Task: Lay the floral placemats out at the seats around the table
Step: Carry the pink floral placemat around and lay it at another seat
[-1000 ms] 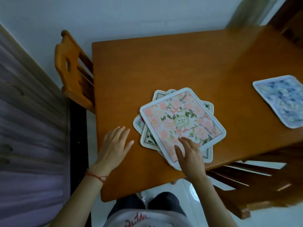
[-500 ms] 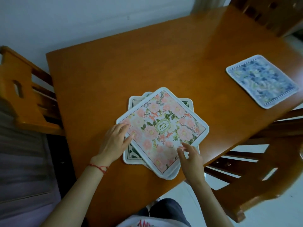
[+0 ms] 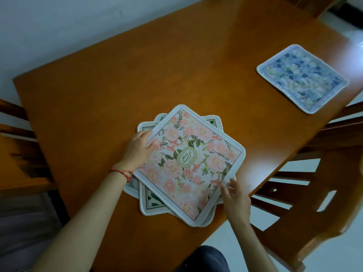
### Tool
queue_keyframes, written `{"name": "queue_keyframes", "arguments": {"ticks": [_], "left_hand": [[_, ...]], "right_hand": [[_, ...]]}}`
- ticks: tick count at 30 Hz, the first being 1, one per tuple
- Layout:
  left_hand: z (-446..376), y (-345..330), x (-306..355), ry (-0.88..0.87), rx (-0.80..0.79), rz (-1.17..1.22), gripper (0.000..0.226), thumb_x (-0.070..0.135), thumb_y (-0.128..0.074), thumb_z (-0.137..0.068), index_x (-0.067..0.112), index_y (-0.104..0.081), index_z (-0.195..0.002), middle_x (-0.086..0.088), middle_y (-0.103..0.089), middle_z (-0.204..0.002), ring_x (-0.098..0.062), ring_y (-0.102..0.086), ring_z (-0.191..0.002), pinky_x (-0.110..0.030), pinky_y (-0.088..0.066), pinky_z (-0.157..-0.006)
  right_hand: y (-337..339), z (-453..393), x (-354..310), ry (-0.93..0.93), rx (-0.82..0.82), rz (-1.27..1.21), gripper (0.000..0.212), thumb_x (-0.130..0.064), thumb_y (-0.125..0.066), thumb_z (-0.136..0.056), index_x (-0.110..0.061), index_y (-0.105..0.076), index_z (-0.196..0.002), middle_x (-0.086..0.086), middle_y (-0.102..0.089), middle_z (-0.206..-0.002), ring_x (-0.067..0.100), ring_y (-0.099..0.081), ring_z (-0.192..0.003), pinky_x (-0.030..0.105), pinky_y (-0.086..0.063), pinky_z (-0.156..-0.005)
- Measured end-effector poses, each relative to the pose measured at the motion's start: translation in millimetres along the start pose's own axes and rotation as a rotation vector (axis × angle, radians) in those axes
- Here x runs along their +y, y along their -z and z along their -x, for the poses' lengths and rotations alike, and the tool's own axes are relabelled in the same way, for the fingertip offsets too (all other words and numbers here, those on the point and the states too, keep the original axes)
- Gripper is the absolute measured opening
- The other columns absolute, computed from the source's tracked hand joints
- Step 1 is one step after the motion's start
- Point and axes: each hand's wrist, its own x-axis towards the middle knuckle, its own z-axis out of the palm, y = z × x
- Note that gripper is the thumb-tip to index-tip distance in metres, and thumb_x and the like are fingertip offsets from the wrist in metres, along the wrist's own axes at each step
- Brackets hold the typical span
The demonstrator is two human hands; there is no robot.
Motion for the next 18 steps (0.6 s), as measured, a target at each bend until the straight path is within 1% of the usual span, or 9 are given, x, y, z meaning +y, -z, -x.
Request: {"name": "queue_keyframes", "arguments": {"ticks": [2,4,7,8,10,12,14,16,18], "left_hand": [[-13.8,0.2,-1.9,0.002,-0.006,0.009,0.044,0.026,-0.051,-0.092,0.010,-0.046,-0.132,-0.010,-0.049,-0.131,-0.025,-0.049,-0.112,-0.035,-0.044,-0.091],[-24.2,0.0,-3.1,-0.004,-0.025,0.015,0.043,0.021,-0.055,-0.089,0.009,-0.048,-0.130,-0.011,-0.052,-0.127,-0.025,-0.051,-0.107,-0.034,-0.047,-0.087],[-33.3,-2.4,-3.6,-0.021,-0.037,0.036,0.044,0.013,-0.058,-0.087,0.009,-0.048,-0.129,-0.012,-0.052,-0.125,-0.020,-0.053,-0.096,-0.025,-0.046,-0.078],[-35.5,-3.3,-3.9,-0.029,-0.034,0.036,0.044,0.012,-0.059,-0.086,0.009,-0.049,-0.129,-0.012,-0.052,-0.125,-0.020,-0.053,-0.095,-0.023,-0.045,-0.078],[-39.4,-4.2,-5.2,-0.021,-0.030,0.043,0.045,0.010,-0.060,-0.085,0.008,-0.049,-0.129,-0.013,-0.053,-0.125,-0.023,-0.053,-0.102,-0.024,-0.045,-0.081],[-43.3,-4.7,-7.7,-0.009,-0.025,0.056,0.046,0.009,-0.061,-0.084,0.008,-0.050,-0.129,-0.014,-0.053,-0.124,-0.026,-0.054,-0.106,-0.030,-0.049,-0.085],[-45.4,-5.3,-9.8,-0.010,-0.019,0.062,0.046,0.008,-0.061,-0.083,0.007,-0.050,-0.128,-0.015,-0.054,-0.124,-0.027,-0.055,-0.105,-0.035,-0.050,-0.088],[-45.6,-6.3,-9.5,-0.010,-0.008,0.072,0.045,0.006,-0.061,-0.083,0.007,-0.051,-0.127,-0.016,-0.053,-0.125,-0.028,-0.055,-0.105,-0.035,-0.050,-0.088],[-45.8,-7.6,-8.4,0.001,0.009,0.080,0.043,0.005,-0.061,-0.083,0.005,-0.053,-0.126,-0.016,-0.052,-0.126,-0.029,-0.055,-0.105,-0.032,-0.049,-0.086]], "right_hand": [[-1.6,-0.9,1.9,-0.016,0.019,-0.011,0.045,-0.035,-0.056,-0.087,-0.015,-0.049,-0.127,0.005,-0.061,-0.111,0.020,-0.062,-0.094,0.039,-0.057,-0.074],[-2.9,-2.3,2.8,-0.039,0.035,-0.045,0.044,-0.031,-0.058,-0.087,-0.014,-0.050,-0.127,0.002,-0.061,-0.102,0.018,-0.061,-0.090,0.031,-0.056,-0.070],[-3.2,-4.1,1.4,-0.052,0.050,-0.095,0.040,-0.021,-0.059,-0.087,-0.010,-0.052,-0.125,-0.008,-0.058,-0.085,0.008,-0.058,-0.078,0.021,-0.049,-0.064],[-3.3,-4.4,0.7,-0.057,0.051,-0.118,0.039,-0.019,-0.059,-0.087,-0.010,-0.053,-0.125,-0.008,-0.058,-0.085,0.007,-0.057,-0.078,0.019,-0.048,-0.064],[-3.9,-5.9,1.2,-0.079,0.047,-0.167,0.037,-0.016,-0.059,-0.087,-0.009,-0.054,-0.124,-0.003,-0.064,-0.093,0.009,-0.059,-0.082,0.019,-0.048,-0.066],[-4.3,-9.4,3.6,-0.109,0.047,-0.206,0.035,-0.015,-0.058,-0.087,-0.008,-0.057,-0.121,0.002,-0.068,-0.099,0.013,-0.063,-0.086,0.021,-0.051,-0.067],[-4.4,-13.2,6.7,-0.144,0.040,-0.243,0.024,-0.015,-0.059,-0.086,-0.011,-0.064,-0.109,0.002,-0.070,-0.091,0.015,-0.066,-0.082,0.030,-0.055,-0.069],[-5.2,-16.1,8.4,-0.169,0.025,-0.267,0.013,-0.014,-0.059,-0.086,-0.022,-0.068,-0.091,0.000,-0.071,-0.087,0.018,-0.067,-0.080,0.041,-0.057,-0.073],[-6.7,-17.2,7.7,-0.172,0.020,-0.265,0.014,-0.015,-0.059,-0.086,-0.027,-0.065,-0.083,0.001,-0.071,-0.088,0.020,-0.068,-0.081,0.044,-0.057,-0.074]]}}
